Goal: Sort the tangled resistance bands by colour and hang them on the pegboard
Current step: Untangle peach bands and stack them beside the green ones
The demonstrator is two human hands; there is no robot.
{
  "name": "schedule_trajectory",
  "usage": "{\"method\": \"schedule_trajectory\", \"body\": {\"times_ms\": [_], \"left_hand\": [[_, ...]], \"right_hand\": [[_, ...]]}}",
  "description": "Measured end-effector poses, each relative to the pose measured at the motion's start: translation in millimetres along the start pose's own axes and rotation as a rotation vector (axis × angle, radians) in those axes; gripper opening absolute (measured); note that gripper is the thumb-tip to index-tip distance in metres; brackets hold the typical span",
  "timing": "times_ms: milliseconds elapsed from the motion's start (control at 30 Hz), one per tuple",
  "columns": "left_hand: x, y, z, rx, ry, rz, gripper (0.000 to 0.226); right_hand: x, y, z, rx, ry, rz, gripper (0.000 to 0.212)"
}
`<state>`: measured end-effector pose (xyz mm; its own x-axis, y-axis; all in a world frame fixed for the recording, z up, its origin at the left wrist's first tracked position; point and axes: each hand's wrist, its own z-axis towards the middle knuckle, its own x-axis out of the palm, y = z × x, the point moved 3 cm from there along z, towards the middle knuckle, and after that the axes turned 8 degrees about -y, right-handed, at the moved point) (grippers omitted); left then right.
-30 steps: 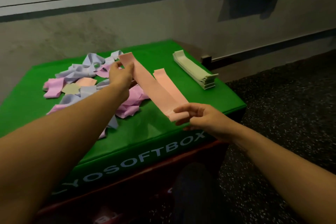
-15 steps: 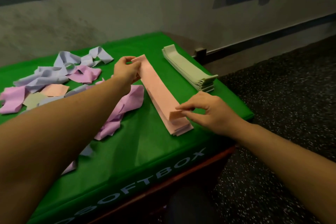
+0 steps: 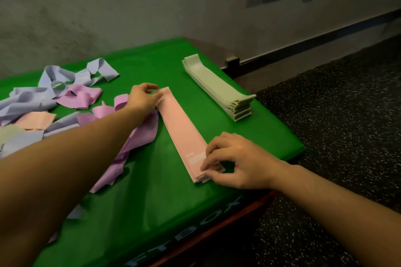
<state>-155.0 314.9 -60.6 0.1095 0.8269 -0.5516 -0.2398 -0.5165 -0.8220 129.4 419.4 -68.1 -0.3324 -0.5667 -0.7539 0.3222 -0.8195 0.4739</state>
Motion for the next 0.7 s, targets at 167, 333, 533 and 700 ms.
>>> {"method": "schedule_trajectory", "body": {"times_ms": [167, 333, 533, 700], "left_hand": [[-16, -7, -7, 0.119, -0.029, 0.094, 0.031], [-58, -13, -31, 0.294, 0.050, 0.168, 0.021], [-137, 1, -76, 0.465, 0.132, 0.299, 0.014], [-210, 38, -99, 0.467, 0.069, 0.384, 0.018]], "right_hand": [[-6, 7, 13, 0.066, -0.077, 0.082, 0.022], [0, 24, 37, 0.119, -0.043, 0.054, 0.028], [24, 63, 75, 0.135, -0.042, 0.078, 0.027], [50, 97, 111, 0.127, -0.069, 0.119, 0.012]]}}
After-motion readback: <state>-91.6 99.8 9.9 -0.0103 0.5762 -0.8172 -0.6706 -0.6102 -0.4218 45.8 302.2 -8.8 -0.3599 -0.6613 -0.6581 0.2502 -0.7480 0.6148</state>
